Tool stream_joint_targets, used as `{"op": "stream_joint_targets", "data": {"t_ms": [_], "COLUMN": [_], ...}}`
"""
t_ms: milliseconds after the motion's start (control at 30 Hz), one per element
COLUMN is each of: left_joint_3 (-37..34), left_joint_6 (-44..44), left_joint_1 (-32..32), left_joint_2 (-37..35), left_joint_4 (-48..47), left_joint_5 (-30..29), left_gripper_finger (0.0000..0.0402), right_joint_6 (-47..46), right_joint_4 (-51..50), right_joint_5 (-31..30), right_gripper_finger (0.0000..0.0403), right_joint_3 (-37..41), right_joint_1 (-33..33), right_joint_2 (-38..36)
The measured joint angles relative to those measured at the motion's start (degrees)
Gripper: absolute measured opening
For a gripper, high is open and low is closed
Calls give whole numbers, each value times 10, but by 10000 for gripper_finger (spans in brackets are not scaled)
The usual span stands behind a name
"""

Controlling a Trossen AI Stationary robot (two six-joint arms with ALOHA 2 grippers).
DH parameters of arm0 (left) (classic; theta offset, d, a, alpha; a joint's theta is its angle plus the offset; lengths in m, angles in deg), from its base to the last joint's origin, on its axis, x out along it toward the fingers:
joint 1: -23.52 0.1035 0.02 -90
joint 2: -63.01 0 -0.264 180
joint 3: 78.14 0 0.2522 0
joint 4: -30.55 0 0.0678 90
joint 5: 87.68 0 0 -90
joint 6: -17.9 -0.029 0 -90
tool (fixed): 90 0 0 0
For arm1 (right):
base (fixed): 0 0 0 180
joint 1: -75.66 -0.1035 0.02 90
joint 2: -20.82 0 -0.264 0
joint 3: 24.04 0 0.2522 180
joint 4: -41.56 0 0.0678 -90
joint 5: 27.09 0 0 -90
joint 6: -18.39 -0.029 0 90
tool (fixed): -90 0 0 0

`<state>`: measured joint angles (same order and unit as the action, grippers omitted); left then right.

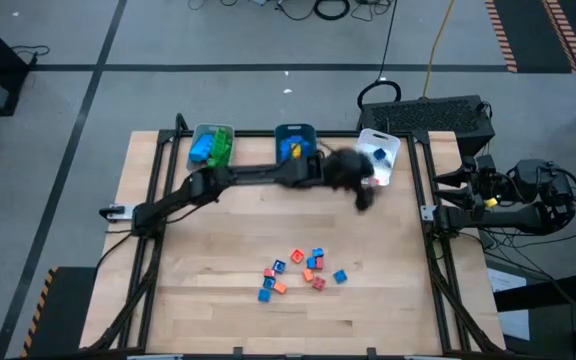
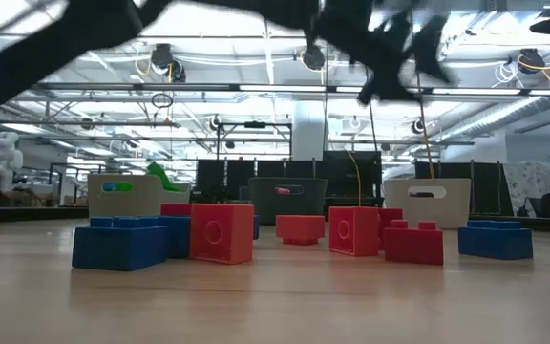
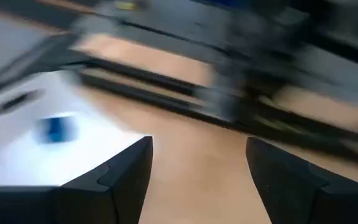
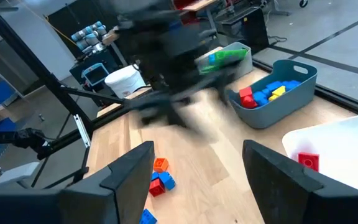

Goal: Sort blocks by size
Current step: Put the small blue 4 stud game piece into the white bin

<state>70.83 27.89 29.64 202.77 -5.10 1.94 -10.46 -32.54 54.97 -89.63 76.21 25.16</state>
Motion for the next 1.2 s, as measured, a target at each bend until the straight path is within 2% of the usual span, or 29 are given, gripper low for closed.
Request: {"op": "stream_joint_targets", "data": {"t_ms": [167,300,467,633,833,967,1200], "left_joint_3": [-3,-5,-7,-6,-7,-6,-6], "left_joint_6": [-12,17,36,86,96,134,182], "left_joint_1": [-77,-132,-190,-211,-217,-229,-243], "left_joint_2": [-20,-20,17,40,72,89,117], "left_joint_4": [-156,-200,-213,-184,-178,-190,-209], "left_joint_5": [33,17,-62,-111,-117,-114,-147], "left_gripper_finger": [257,257,257,257,257,257,258], "right_joint_6": [10,11,11,12,2,-5,-5], "right_joint_4": [0,0,0,0,0,0,0], "right_joint_5": [4,3,5,5,5,5,6], "right_gripper_finger": [238,238,238,238,238,238,238], "right_joint_3": [0,0,0,0,0,0,0], "right_joint_1": [0,0,0,0,0,0,0], "right_joint_2": [0,0,0,0,0,0,0]}}
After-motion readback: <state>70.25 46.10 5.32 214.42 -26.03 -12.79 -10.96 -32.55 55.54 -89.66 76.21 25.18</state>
